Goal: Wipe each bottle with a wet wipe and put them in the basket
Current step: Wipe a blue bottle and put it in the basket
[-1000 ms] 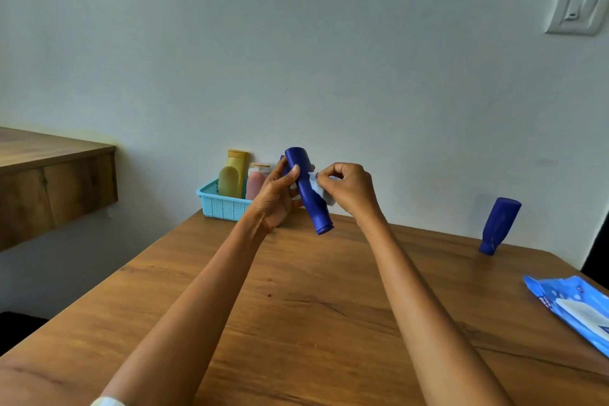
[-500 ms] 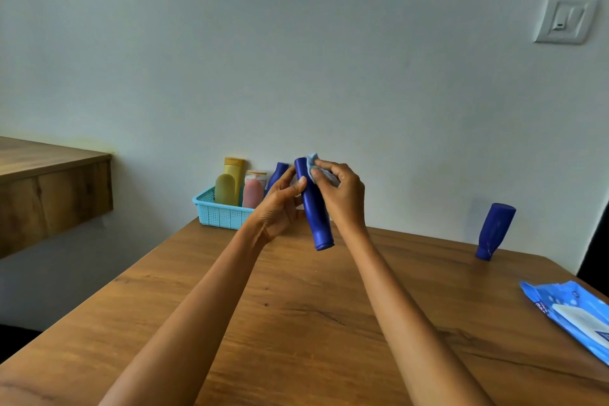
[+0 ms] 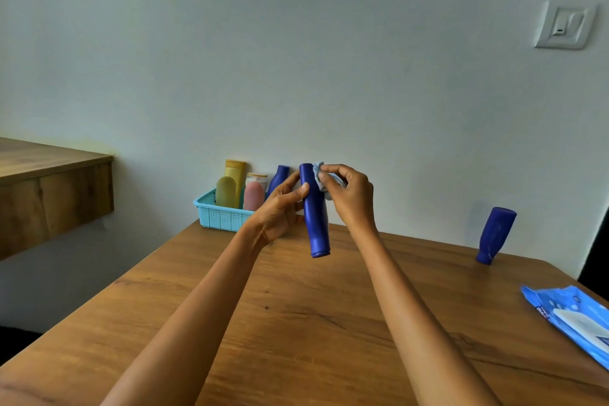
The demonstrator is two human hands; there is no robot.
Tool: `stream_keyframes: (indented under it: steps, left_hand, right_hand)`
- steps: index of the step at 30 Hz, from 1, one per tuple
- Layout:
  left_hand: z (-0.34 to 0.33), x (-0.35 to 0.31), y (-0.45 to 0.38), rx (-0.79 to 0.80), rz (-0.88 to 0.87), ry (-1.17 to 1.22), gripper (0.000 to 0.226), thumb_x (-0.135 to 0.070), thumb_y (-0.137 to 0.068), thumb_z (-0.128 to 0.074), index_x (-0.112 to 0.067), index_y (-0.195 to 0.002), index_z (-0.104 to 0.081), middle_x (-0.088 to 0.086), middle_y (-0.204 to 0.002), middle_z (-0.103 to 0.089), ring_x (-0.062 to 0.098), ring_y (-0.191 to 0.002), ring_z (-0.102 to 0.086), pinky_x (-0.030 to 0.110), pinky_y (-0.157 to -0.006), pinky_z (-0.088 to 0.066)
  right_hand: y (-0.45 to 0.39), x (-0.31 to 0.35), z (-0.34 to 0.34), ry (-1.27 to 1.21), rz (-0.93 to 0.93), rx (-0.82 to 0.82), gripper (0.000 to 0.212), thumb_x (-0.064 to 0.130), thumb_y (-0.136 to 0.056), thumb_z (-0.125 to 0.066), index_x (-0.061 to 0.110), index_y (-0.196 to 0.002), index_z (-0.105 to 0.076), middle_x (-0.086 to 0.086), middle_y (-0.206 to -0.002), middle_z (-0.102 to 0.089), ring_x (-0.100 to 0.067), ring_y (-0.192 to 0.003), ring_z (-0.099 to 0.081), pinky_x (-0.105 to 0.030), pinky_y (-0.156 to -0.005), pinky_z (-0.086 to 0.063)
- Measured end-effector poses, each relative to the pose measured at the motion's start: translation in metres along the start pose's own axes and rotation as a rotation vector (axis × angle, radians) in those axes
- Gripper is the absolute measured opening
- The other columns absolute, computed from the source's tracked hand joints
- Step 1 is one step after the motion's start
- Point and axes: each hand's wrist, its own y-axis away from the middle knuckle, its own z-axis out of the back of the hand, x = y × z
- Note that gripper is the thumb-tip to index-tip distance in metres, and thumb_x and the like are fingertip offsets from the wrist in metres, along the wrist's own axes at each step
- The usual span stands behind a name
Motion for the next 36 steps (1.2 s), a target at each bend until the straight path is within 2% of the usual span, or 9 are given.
stream_keyframes:
  steps: [4,8,10,12,16,21,27,33,36]
  left_hand:
    - [0.002,0.001,0.001,-0.002,-0.011,0.007,0.087,-0.042,-0.054,-0.089,-0.022,-0.130,-0.051,0.005,-0.109,-0.066,0.020,-0.099,-0.064,0.033,-0.083,-0.054]
    - [-0.001,0.005,0.002,0.017,-0.010,-0.002,0.086,-0.042,-0.055,-0.088,-0.019,-0.130,-0.051,0.007,-0.112,-0.065,0.023,-0.102,-0.061,0.041,-0.093,-0.050]
    - [-0.003,0.007,0.001,0.018,0.008,-0.013,0.094,-0.044,-0.054,-0.088,-0.020,-0.134,-0.047,0.009,-0.116,-0.062,0.027,-0.106,-0.058,0.049,-0.099,-0.043]
    - [-0.005,0.007,0.000,0.036,0.032,-0.034,0.101,-0.045,-0.053,-0.088,-0.021,-0.140,-0.041,0.010,-0.118,-0.061,0.028,-0.107,-0.057,0.052,-0.100,-0.042]
    - [-0.006,0.006,-0.002,0.089,0.047,-0.057,0.091,-0.043,-0.059,-0.086,-0.025,-0.137,-0.045,0.004,-0.115,-0.064,0.022,-0.104,-0.061,0.044,-0.091,-0.050]
    - [-0.002,0.002,-0.002,0.028,-0.006,-0.005,0.077,-0.041,-0.061,-0.086,-0.022,-0.128,-0.053,0.002,-0.106,-0.067,0.017,-0.096,-0.063,0.032,-0.081,-0.054]
    - [-0.008,0.006,-0.003,0.041,0.003,-0.011,0.078,-0.041,-0.061,-0.086,-0.023,-0.129,-0.051,0.004,-0.108,-0.068,0.020,-0.097,-0.066,0.034,-0.079,-0.054]
    - [-0.008,0.005,-0.005,0.035,-0.002,0.009,0.081,-0.044,-0.055,-0.088,-0.027,-0.126,-0.053,0.002,-0.109,-0.068,0.021,-0.099,-0.065,0.036,-0.083,-0.054]
    - [-0.006,0.003,-0.005,0.021,-0.029,0.013,0.084,-0.044,-0.056,-0.088,-0.026,-0.129,-0.050,0.003,-0.110,-0.069,0.021,-0.099,-0.065,0.037,-0.084,-0.054]
  right_hand:
    - [-0.003,0.005,-0.001,0.035,0.078,0.130,0.011,0.018,-0.084,-0.068,0.014,-0.094,-0.070,0.002,-0.096,-0.065,-0.004,-0.085,-0.061,-0.006,-0.071,-0.048]
    - [-0.002,-0.001,0.004,-0.002,-0.102,0.180,0.007,0.022,-0.081,-0.068,0.017,-0.076,-0.066,0.003,-0.078,-0.066,-0.014,-0.077,-0.065,-0.029,-0.063,-0.059]
    - [-0.002,-0.005,0.006,-0.010,-0.125,0.096,0.010,0.022,-0.082,-0.068,0.014,-0.077,-0.065,0.004,-0.073,-0.066,-0.014,-0.074,-0.066,-0.026,-0.060,-0.058]
    - [-0.004,-0.006,0.008,-0.044,-0.093,0.025,0.006,0.016,-0.085,-0.065,0.011,-0.088,-0.067,0.002,-0.085,-0.068,-0.014,-0.083,-0.066,-0.023,-0.064,-0.058]
    - [-0.007,0.000,0.010,0.027,0.105,-0.010,0.017,0.010,-0.088,-0.061,0.010,-0.103,-0.069,-0.001,-0.103,-0.064,-0.006,-0.094,-0.061,-0.012,-0.081,-0.050]
    - [-0.001,0.007,0.004,0.022,0.140,0.125,0.013,0.009,-0.083,-0.065,0.016,-0.091,-0.073,0.002,-0.092,-0.060,-0.006,-0.088,-0.059,-0.009,-0.078,-0.047]
    - [-0.001,0.003,0.013,-0.005,0.054,0.147,0.008,0.009,-0.081,-0.065,0.013,-0.080,-0.071,0.006,-0.083,-0.059,-0.008,-0.080,-0.060,-0.009,-0.068,-0.047]
    - [-0.001,0.001,0.007,0.076,0.178,0.019,0.020,0.009,-0.087,-0.061,0.009,-0.106,-0.069,-0.003,-0.097,-0.060,-0.005,-0.086,-0.057,-0.003,-0.074,-0.043]
    - [0.000,-0.003,0.003,0.050,0.062,-0.042,0.025,0.009,-0.091,-0.057,0.009,-0.114,-0.065,-0.006,-0.107,-0.063,-0.009,-0.092,-0.058,-0.008,-0.078,-0.046]
